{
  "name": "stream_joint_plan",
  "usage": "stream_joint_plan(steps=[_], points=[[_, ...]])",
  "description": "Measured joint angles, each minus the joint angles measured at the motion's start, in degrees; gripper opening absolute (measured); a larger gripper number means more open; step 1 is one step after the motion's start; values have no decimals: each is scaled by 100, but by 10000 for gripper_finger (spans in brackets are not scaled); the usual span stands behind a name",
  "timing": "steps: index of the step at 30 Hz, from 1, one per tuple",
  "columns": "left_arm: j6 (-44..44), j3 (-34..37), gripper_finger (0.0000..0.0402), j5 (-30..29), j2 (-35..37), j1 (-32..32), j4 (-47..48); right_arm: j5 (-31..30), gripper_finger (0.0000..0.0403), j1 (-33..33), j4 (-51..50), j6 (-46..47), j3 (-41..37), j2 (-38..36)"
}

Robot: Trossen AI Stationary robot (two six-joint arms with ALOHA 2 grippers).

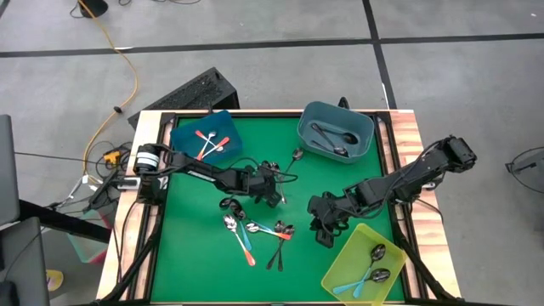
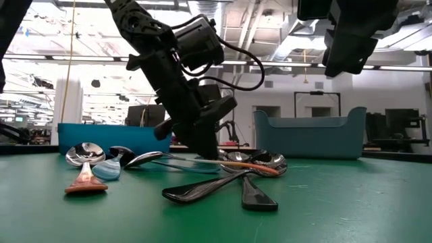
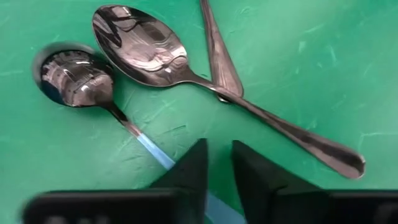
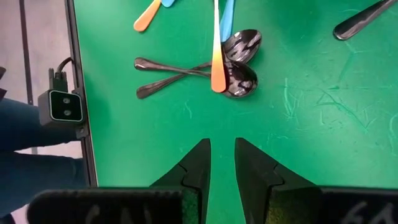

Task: Sort silverware by color (type)
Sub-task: Put the blue spoon into the yellow bin

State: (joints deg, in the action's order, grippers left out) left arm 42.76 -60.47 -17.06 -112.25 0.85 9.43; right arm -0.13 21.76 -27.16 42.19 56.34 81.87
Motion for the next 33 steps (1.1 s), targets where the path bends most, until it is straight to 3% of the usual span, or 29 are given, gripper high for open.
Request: stream_joint_plan(steps=[2,5,12,19,33], points=[[-241,4,12,115,0,-3,0,-1,87,-2,-1,19,0,0],[-360,4,4,165,-4,-1,-4,-9,87,-3,-2,89,0,0],[-311,11,0,303,20,1,-6,-27,87,-3,0,93,0,0],[-375,70,0,626,581,45,240,-248,87,1,12,92,0,0],[-125,64,1,-247,1167,65,268,-605,87,35,24,-24,0,0]])
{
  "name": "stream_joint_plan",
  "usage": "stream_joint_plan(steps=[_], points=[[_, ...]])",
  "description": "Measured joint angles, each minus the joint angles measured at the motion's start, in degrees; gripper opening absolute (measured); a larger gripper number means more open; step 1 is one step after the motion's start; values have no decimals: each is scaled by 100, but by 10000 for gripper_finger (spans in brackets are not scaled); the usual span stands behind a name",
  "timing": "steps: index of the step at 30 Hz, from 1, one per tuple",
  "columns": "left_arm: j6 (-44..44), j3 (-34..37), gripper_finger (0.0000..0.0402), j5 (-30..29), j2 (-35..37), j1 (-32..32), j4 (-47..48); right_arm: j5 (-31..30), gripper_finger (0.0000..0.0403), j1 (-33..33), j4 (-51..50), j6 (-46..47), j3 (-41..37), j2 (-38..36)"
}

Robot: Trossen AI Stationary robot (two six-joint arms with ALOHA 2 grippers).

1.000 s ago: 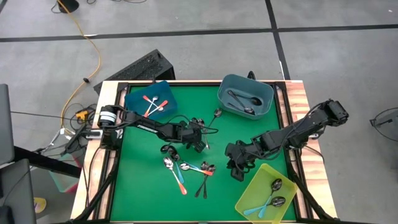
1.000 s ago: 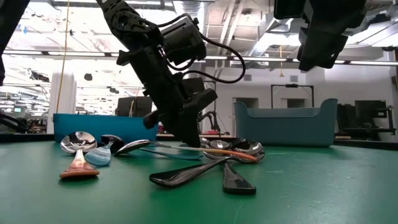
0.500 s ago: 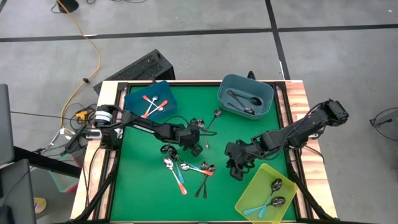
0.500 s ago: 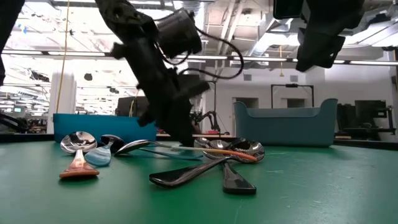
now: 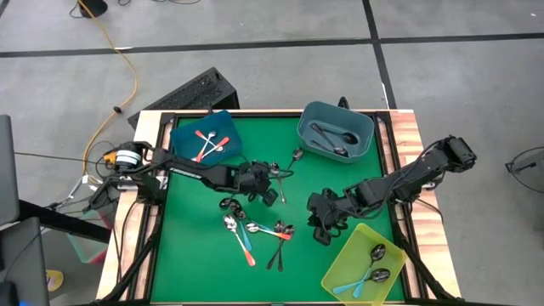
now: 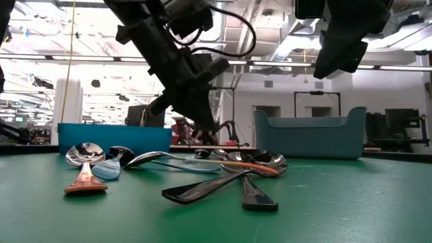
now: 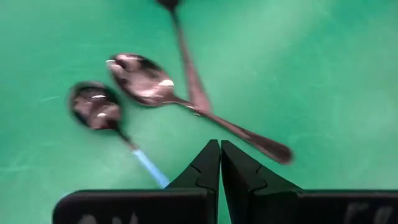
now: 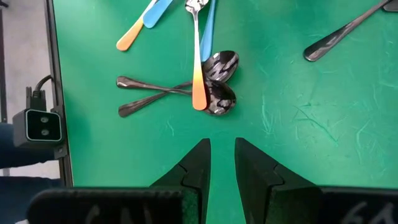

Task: Sort silverware by color (type)
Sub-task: Put the blue spoon into the yellow bin

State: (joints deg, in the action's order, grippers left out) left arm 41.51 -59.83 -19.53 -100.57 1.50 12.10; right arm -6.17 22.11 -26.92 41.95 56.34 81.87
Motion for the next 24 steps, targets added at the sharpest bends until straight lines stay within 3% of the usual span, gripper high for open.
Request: stream_joint_plan(steps=[11,16,24], points=[[784,41,61,-5,2,-373,4,0,87,-1,0,-191,0,0],[921,41,90,364,4,-509,4,0,87,9,0,-190,0,0],[919,41,126,317,-35,-512,98,2,87,26,34,-198,0,0]])
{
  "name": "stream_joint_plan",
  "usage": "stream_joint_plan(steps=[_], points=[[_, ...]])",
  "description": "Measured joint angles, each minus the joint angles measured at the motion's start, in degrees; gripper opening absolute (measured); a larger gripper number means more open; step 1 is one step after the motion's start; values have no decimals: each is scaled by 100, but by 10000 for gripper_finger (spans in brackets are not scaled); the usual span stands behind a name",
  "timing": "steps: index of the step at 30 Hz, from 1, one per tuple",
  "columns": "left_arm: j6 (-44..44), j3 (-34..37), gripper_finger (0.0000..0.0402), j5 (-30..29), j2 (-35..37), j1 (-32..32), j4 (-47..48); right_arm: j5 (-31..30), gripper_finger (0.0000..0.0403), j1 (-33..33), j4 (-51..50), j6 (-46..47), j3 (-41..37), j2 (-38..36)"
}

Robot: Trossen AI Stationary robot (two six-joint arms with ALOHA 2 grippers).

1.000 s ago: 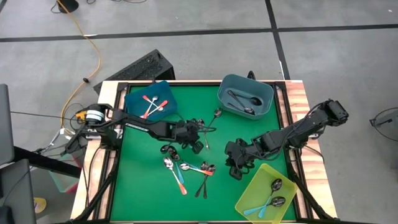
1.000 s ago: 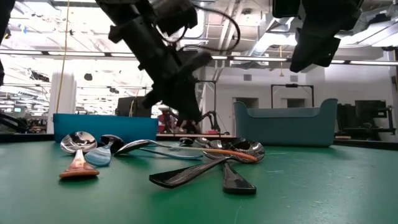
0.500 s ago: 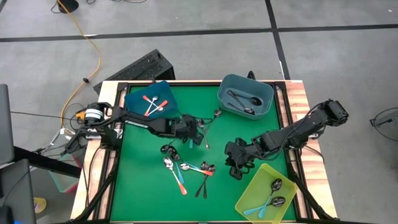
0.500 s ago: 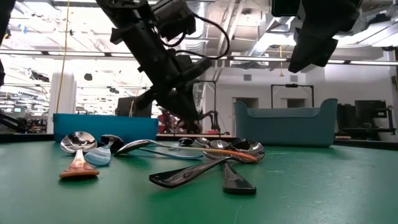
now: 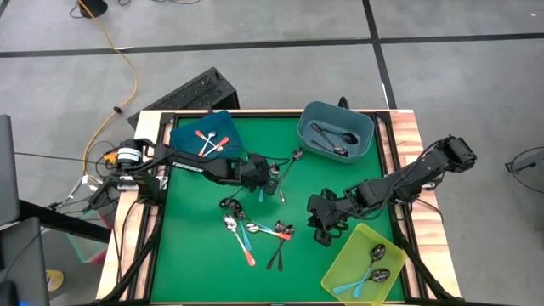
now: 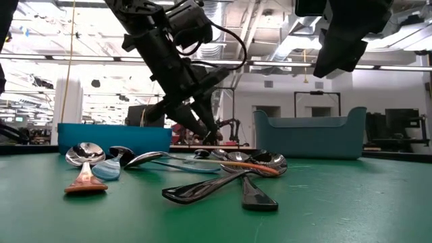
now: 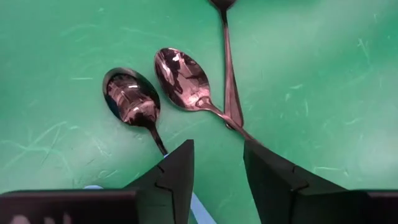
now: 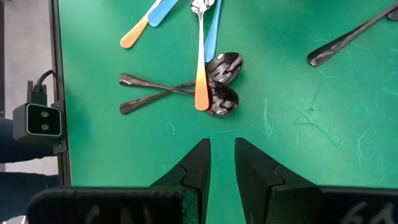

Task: Sort silverware by color (type)
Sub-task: Put the blue spoon into the yellow bin

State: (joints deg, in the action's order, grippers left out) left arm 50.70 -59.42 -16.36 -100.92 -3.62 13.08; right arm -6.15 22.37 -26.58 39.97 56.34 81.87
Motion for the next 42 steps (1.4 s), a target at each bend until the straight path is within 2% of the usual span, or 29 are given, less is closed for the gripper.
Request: stream_joint_plan(steps=[13,24,28,34,42], points=[[2,-2,163,-30,-266,-26,246,4,87,4,98,-123,0,-2],[79,-31,164,-178,-852,-54,98,20,87,0,72,-157,0,-2],[79,-26,132,-179,-861,-61,94,26,87,19,73,-141,0,-2],[-231,-17,15,-144,-866,-70,133,39,87,50,93,-99,0,-2],[-476,-16,2,156,-822,-54,249,-61,87,-3,189,-148,0,-2]])
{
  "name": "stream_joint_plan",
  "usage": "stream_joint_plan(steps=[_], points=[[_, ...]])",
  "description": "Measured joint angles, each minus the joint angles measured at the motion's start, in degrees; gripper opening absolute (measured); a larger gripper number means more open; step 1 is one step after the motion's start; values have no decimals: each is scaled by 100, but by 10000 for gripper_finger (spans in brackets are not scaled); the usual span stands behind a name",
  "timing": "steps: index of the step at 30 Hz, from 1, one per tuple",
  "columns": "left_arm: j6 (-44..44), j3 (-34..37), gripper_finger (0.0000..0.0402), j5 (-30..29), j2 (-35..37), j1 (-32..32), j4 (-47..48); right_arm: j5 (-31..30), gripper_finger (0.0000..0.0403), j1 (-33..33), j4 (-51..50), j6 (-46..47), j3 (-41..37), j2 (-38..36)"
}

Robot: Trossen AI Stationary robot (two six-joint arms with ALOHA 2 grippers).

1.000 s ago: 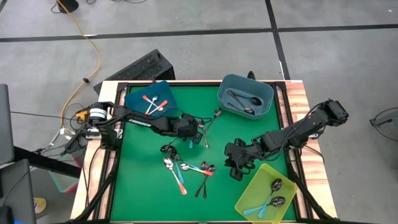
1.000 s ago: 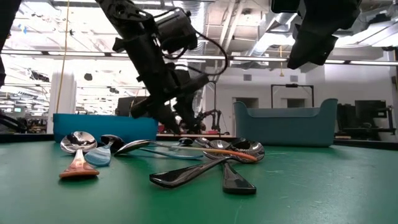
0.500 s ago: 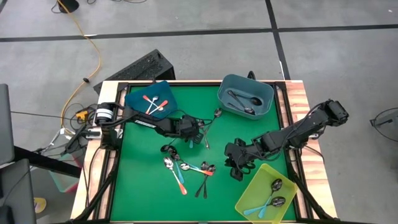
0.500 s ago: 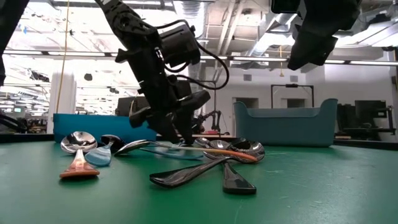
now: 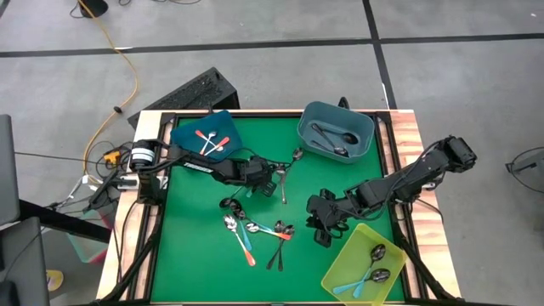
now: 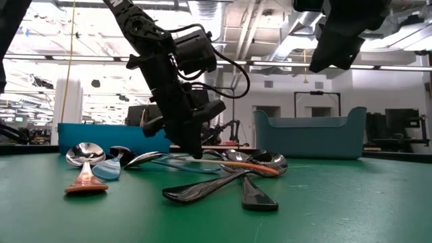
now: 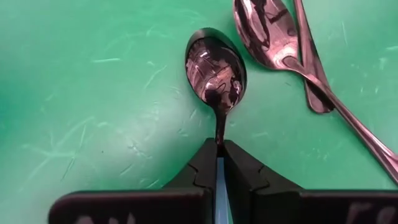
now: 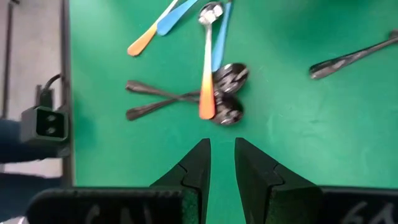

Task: Sort silverware by color (type)
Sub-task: Put the blue spoon into the yellow bin

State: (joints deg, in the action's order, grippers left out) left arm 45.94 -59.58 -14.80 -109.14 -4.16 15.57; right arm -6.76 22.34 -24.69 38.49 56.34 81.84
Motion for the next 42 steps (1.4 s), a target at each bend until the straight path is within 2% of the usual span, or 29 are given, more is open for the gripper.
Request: stream_joint_plan(steps=[3,6,9,19,23,28,33,37,42], points=[[-162,5,2,101,144,58,8,-197,87,-43,7,-108,0,0],[-355,35,1,574,387,89,116,-309,87,-100,17,-136,0,0],[-579,40,1,804,736,111,97,-378,87,-159,42,-162,0,0],[-1133,21,0,738,2138,186,-127,-419,87,-327,132,-515,0,0],[-1383,21,0,818,2685,170,-266,-1015,87,-347,236,-705,0,0],[-1926,16,0,1613,3203,163,-282,-1866,87,-336,633,-1597,0,0],[-1994,14,0,2573,3525,157,-296,-2375,96,-340,1006,-3161,139,0],[-1981,12,0,3397,3598,137,-161,-2618,122,-406,1030,-4188,432,0],[-1964,12,0,4124,3593,117,69,-2669,169,-585,1034,-4806,743,0]])
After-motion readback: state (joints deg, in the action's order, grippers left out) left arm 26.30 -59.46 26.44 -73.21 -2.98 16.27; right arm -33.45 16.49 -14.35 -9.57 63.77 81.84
